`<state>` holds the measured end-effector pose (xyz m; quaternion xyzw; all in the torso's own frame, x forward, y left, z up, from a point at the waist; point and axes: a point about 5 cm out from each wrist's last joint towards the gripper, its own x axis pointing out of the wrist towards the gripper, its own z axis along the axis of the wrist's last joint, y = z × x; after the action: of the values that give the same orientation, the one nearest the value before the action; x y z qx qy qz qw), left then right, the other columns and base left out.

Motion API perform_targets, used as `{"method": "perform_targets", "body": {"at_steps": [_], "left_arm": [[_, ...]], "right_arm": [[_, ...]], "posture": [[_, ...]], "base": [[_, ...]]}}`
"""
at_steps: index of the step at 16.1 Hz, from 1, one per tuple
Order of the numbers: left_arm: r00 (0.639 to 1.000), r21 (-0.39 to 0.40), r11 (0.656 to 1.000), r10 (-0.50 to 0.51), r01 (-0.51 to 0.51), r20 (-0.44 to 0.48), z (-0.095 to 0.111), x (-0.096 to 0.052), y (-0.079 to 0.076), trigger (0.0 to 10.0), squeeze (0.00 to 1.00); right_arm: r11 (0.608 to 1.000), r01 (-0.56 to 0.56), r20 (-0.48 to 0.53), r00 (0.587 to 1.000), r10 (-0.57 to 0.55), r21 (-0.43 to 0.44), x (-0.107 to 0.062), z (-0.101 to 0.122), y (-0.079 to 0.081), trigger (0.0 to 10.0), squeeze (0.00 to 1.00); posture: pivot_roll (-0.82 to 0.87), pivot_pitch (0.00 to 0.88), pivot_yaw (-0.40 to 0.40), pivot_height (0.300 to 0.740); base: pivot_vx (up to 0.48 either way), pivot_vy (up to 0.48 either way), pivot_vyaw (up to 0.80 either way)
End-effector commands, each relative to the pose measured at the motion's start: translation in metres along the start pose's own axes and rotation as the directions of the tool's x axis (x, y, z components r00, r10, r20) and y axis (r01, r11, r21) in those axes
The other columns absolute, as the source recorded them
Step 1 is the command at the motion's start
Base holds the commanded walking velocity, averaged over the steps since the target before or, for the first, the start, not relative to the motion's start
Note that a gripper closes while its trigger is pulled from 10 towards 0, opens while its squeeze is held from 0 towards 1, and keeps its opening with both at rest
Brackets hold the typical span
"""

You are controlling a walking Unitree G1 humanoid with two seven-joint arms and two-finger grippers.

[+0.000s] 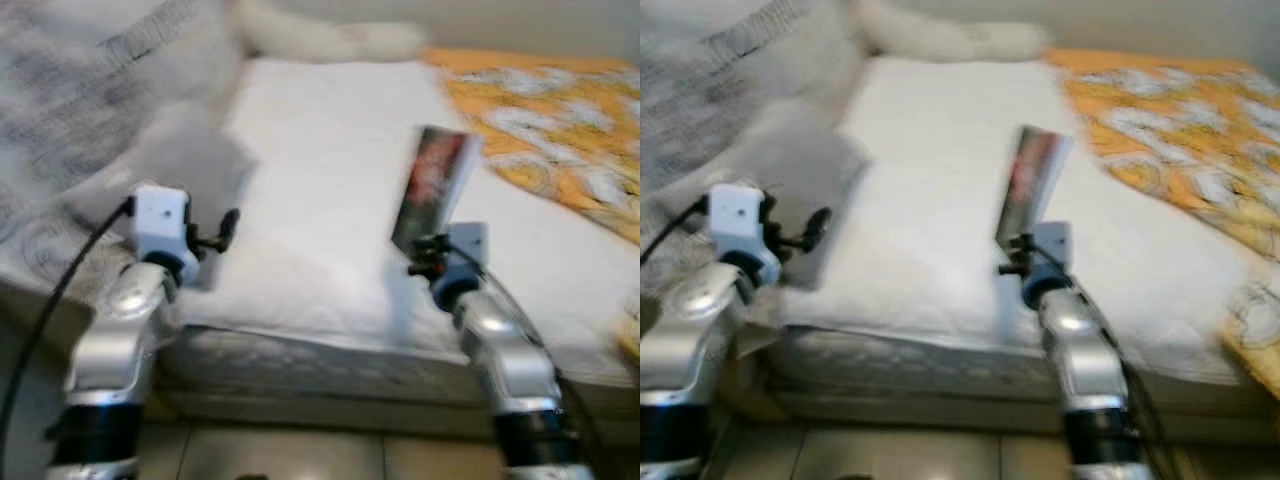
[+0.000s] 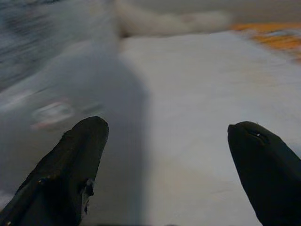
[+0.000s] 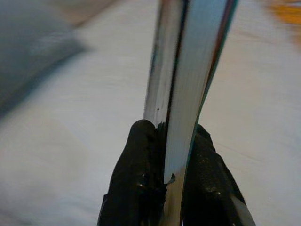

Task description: Clean up the room

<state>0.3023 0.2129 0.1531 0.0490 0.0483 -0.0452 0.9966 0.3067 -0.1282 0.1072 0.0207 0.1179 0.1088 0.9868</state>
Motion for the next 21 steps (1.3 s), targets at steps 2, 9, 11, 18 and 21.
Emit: {"method": "perform_targets", "body": {"at_steps": [2, 9, 11, 18, 21], "left_arm": [[0.999, 0.004, 1.000, -0.020, 0.020, 0.026, 0.0072, 0.0028, -0.0059, 10.0, 0.00], [0.998, 0.011, 0.999, -0.050, 0.050, 0.025, 0.0075, 0.0028, -0.0082, 10.0, 0.00], [0.998, 0.011, 0.999, -0.049, 0.049, 0.027, 0.0081, 0.0030, -0.0073, 10.0, 0.00], [0.998, 0.013, 0.999, -0.051, 0.051, 0.027, 0.0079, 0.0023, -0.0053, 10.0, 0.00], [0.998, 0.024, 0.998, -0.062, 0.061, 0.023, 0.0074, 0.0022, -0.0050, 10.0, 0.00]], "right_arm": [[1.000, -0.004, 0.042, 0.999, 0.006, -0.026, -0.0006, 0.0115, -0.0028, 10.0, 0.00], [1.000, 0.003, 0.024, 1.000, -0.003, -0.008, 0.0004, 0.0091, -0.0040, 10.0, 0.00], [1.000, -0.003, 0.021, 1.000, 0.003, -0.014, 0.0005, 0.0089, -0.0031, 10.0, 0.00], [1.000, -0.005, 0.018, 1.000, 0.006, -0.017, 0.0006, 0.0084, -0.0023, 10.0, 0.00], [1.000, 0.000, 0.013, 1.000, 0.000, -0.010, 0.0010, 0.0083, -0.0029, 10.0, 0.00]], "posture": [[0.05, 0.000, -0.020, 0.740], [0.05, 0.000, -0.017, 0.740], [0.05, 0.000, -0.016, 0.740], [0.05, 0.000, -0.016, 0.740], [0.05, 0.000, -0.015, 0.740]], "base": [[0.309, 0.000, 0.70], [0.311, 0.000, 0.20], [0.326, 0.000, 0.00], [0.346, 0.000, 0.00], [0.356, 0.000, 0.00]]}}
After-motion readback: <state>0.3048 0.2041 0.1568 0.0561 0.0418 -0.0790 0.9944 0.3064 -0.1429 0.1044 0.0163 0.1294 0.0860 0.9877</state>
